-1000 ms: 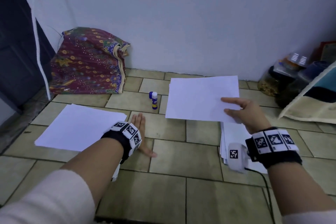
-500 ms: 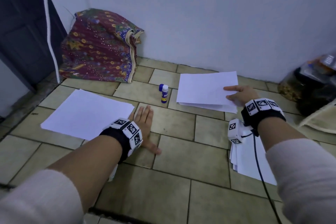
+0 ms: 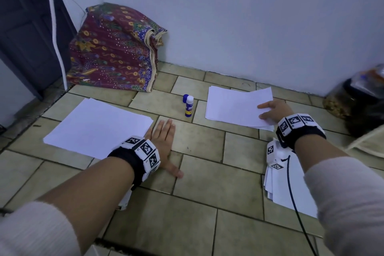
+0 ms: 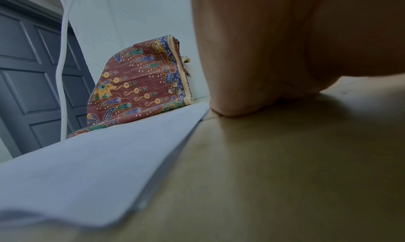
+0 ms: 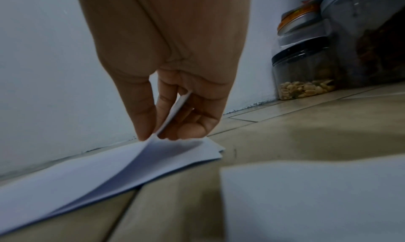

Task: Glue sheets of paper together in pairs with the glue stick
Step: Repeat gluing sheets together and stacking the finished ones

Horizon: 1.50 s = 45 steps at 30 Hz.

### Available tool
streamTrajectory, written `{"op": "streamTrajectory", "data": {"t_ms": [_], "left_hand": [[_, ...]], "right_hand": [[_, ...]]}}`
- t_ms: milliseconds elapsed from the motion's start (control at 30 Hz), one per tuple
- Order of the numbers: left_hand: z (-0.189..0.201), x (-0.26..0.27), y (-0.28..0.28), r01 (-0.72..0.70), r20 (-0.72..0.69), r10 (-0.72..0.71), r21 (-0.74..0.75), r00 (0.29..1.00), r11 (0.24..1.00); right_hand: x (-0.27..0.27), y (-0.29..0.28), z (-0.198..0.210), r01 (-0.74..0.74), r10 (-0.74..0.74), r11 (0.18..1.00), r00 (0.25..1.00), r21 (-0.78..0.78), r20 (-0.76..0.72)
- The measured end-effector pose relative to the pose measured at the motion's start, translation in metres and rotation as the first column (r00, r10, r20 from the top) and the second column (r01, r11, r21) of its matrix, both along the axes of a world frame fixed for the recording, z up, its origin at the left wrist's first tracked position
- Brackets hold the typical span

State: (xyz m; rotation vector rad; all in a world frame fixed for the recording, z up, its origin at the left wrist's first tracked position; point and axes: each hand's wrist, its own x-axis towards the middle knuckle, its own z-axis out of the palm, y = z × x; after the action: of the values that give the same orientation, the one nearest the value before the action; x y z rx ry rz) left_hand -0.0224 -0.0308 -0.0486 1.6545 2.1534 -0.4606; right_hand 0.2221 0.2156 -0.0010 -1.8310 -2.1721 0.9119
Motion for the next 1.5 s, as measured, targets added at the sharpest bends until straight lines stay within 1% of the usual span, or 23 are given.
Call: {"op": "streamTrajectory", "data": {"t_ms": [267,333,400,433,500,600,667,700,733,800,833,867,967,1033,1100,1267,1367,1433,1500], "left_hand": [[0.0,0.001,0.0,0.002,-0.014,-0.002,0.004,1.0,1.0],[0.0,0.0,0.0,0.003,-0.015,-0.003,0.004,1.0,1.0],[0.001,0.0,0.0,0.004,-0.007,-0.004,-0.004,1.0,1.0],[0.0,-0.001,0.0,0.0,0.001,0.0,-0.01,1.0,1.0],[-0.001,-0.001,0.0,-0.005,0.007,0.005,-0.005,1.0,1.0],[-0.001,-0.001,0.0,-0.005,0.004,0.005,0.008,1.0,1.0],[-0.002,-0.001,-0.001,0.001,-0.001,-0.001,0.013,1.0,1.0],[-0.002,-0.001,-0.001,0.004,-0.011,-0.004,0.021,1.0,1.0],[-0.002,-0.001,-0.001,0.006,-0.019,-0.006,0.029,1.0,1.0],[-0.002,-0.001,-0.001,0.005,-0.02,-0.005,0.036,1.0,0.999],[-0.002,-0.001,-0.001,0.005,-0.018,-0.004,0.04,1.0,0.999],[-0.002,-0.001,-0.001,0.005,-0.018,-0.005,0.045,1.0,0.999],[-0.001,-0.001,-0.001,0.002,-0.015,-0.002,0.056,1.0,0.998],[-0.001,0.0,-0.001,0.0,-0.013,0.001,0.051,1.0,0.999],[-0.001,0.0,-0.002,0.0,-0.024,0.001,0.042,1.0,0.999],[0.0,0.003,-0.004,0.014,-0.083,-0.006,0.09,0.997,0.996],[0.007,0.006,-0.004,0.025,-0.082,-0.022,0.035,0.996,0.999],[0.014,0.006,-0.003,0.025,-0.038,-0.025,0.01,0.999,1.0],[0.024,0.003,-0.003,0.022,0.054,-0.023,0.008,0.998,1.0]], "right_hand": [[-0.003,0.005,-0.005,-0.07,0.07,0.998,0.972,-0.009,0.223],[-0.004,0.006,-0.001,-0.087,0.09,0.996,0.944,-0.023,0.317],[-0.006,0.006,0.004,-0.121,0.113,0.993,0.886,-0.012,0.45],[-0.008,0.004,0.009,-0.138,0.115,0.99,0.866,0.011,0.487],[-0.008,-0.002,0.019,-0.153,0.12,0.988,0.863,0.028,0.491],[0.0,-0.023,0.033,-0.189,0.202,0.979,0.855,-0.076,0.478],[0.011,-0.046,0.037,-0.244,0.282,0.959,0.819,-0.141,0.5],[0.017,-0.059,0.036,-0.256,0.299,0.954,0.791,-0.155,0.534],[0.024,-0.073,0.033,-0.241,0.29,0.957,0.761,-0.163,0.581],[0.035,-0.102,0.021,-0.197,0.264,0.964,0.671,-0.177,0.692],[0.041,-0.116,0.014,-0.205,0.269,0.963,0.638,-0.177,0.721],[0.045,-0.128,0.005,-0.217,0.274,0.961,0.629,-0.173,0.728],[0.052,-0.151,-0.011,-0.17,0.253,0.967,0.68,-0.188,0.688],[0.052,-0.165,-0.006,-0.15,0.279,0.958,0.677,-0.243,0.681],[0.051,-0.177,-0.001,-0.163,0.312,0.947,0.668,-0.276,0.676],[0.052,-0.192,0.007,-0.189,0.332,0.942,0.654,-0.278,0.68],[0.053,-0.193,0.005,-0.185,0.33,0.942,0.669,-0.281,0.666],[0.054,-0.189,-0.003,-0.168,0.304,0.95,0.688,-0.263,0.659],[0.055,-0.185,-0.01,-0.154,0.285,0.956,0.703,-0.251,0.652]]}}
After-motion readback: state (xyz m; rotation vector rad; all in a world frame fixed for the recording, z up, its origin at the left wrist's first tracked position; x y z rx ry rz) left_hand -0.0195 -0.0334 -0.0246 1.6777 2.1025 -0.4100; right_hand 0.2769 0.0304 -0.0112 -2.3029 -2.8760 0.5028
